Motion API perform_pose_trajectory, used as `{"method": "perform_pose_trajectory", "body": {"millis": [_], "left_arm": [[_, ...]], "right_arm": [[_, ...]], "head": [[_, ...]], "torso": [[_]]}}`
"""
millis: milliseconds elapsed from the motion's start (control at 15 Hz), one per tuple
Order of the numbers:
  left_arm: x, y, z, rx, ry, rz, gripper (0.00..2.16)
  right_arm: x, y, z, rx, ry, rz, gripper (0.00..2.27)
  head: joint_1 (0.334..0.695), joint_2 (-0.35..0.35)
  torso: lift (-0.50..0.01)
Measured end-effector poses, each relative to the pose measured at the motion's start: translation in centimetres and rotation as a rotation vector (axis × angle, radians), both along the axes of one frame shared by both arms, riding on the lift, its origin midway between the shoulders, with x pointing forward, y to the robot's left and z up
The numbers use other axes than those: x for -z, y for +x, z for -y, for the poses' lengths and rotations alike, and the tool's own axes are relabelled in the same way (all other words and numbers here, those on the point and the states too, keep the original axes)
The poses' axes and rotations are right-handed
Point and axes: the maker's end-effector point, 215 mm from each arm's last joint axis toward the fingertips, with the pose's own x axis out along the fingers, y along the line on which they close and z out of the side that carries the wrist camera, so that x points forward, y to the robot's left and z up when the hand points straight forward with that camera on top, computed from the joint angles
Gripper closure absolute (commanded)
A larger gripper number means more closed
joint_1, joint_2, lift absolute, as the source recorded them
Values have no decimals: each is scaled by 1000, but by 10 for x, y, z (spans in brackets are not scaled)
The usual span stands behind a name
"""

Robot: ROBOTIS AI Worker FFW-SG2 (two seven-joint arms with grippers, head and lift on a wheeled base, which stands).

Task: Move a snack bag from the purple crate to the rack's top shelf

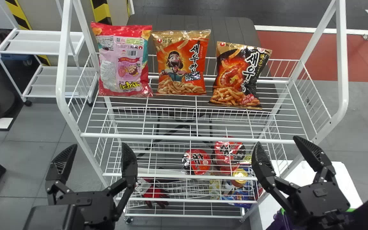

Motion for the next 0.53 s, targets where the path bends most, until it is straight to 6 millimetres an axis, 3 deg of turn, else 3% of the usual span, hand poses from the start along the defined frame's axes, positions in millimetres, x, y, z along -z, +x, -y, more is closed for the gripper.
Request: {"method": "perform_pose_trajectory", "body": {"millis": [533], "left_arm": [[0, 0, 0, -2, 3, -2, 137]], "right_arm": [[0, 0, 0, -2, -2, 0, 174]], "head": [[695, -39]], "torso": [[0]]}}
